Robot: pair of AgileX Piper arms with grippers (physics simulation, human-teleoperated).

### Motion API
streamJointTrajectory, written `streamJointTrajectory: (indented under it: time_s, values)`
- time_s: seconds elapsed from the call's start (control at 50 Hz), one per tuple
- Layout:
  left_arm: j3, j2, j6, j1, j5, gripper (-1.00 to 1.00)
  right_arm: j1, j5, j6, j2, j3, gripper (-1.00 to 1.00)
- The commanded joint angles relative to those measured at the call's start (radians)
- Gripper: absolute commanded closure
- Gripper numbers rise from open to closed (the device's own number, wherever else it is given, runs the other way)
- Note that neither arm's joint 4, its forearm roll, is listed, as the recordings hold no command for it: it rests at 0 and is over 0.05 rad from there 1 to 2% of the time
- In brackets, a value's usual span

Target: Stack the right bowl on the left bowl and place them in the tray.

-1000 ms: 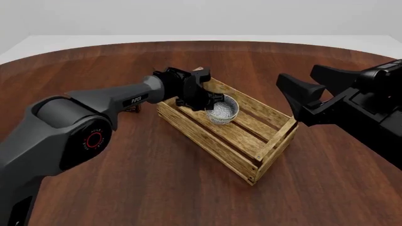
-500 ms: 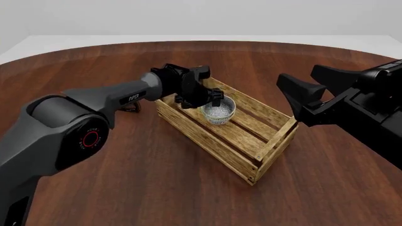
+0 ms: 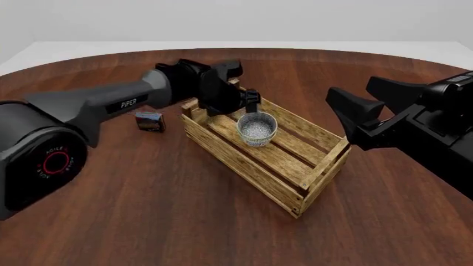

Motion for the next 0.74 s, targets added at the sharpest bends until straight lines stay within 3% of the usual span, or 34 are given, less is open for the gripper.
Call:
streamJointTrajectory:
  time_s: [0.02,0.36,0.52,0.74]
  values:
    - [0.153,-0.106,0.057,0.022,-0.132,-1.00,0.004,-0.004,0.000,0.006,-0.002,-1.00]
    - [0.539,-0.454,0.045,0.075,-0.310,-1.00,0.006,-0.014,-0.002,0.025,-0.005,-1.00]
    - [0.653,-0.594,0.042,0.085,-0.336,-1.00,0.008,-0.025,-0.004,0.048,-0.009,-1.00]
    - [0.737,-0.678,0.075,0.147,-0.374,-1.00,0.008,-0.025,-0.005,0.050,-0.010,-1.00]
